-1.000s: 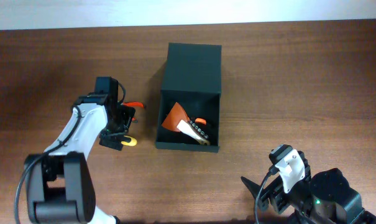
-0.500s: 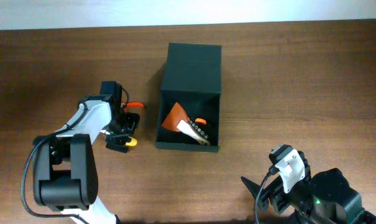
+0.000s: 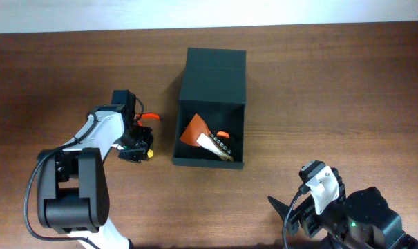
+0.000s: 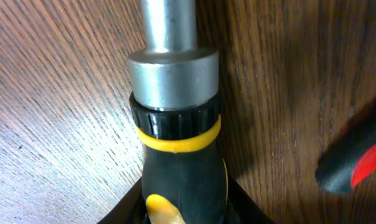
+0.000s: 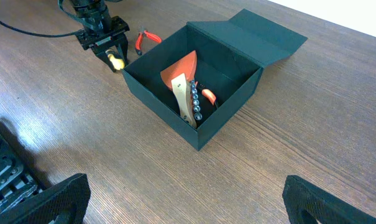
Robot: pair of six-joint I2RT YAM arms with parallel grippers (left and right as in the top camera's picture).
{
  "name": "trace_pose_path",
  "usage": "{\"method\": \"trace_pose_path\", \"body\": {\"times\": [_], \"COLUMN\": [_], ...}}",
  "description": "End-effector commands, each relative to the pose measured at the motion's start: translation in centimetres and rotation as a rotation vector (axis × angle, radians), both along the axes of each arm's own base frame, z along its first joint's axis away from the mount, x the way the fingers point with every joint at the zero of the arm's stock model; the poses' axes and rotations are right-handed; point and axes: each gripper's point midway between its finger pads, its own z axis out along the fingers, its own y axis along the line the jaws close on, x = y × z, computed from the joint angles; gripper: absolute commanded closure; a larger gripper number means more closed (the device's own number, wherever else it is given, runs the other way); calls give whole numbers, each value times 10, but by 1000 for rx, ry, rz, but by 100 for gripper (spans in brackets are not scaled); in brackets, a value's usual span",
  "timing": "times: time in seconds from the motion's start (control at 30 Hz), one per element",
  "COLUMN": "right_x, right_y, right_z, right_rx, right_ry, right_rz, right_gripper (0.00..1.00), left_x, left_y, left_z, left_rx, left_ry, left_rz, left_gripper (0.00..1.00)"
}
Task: Pack container
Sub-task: 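Close the left gripper on the screwdriver handle and lift, then carry the screwdriver into the green box and release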
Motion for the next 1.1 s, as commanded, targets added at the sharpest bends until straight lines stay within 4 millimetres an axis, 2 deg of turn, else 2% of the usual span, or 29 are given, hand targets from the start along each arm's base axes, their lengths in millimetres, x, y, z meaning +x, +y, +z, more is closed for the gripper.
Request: {"method": "trace_pose_path", "body": {"times": [0.0, 0.13, 0.33, 0.5, 0.63, 0.83, 0.93, 1.07], "right_x": [2, 2, 2, 2, 2, 2, 2, 2], "right_y": [-3, -3, -3, -2, -2, -2, -2, -3], "right_z": [3, 3, 3, 3, 3, 3, 3, 3], "right_rx": [7, 7, 7, 7, 7, 7, 7, 7], "right_ry": [-7, -8, -7, -8, -7, -8, -8, -8], "right_rz": [-21, -21, -21, -20, -21, -20, -20, -21], "right_gripper": [1, 1, 1, 1, 1, 1, 1, 1], "left_x": [1, 9, 19, 22, 22, 25, 25, 23], "left_y": [0, 0, -4, -24, -58, -128, -159, -192], "left_z": [0, 20, 65, 105, 133, 164, 167, 148], "left_rx": [-10, -10, -9, -9, -19, -31, -55, -82], "left_ry": [1, -67, -217, -345, -435, -530, -539, -503], "left_rz": [12, 11, -7, -70, -174, -361, -434, -495], "left_gripper": [74, 74, 78, 78, 78, 78, 78, 78]}}
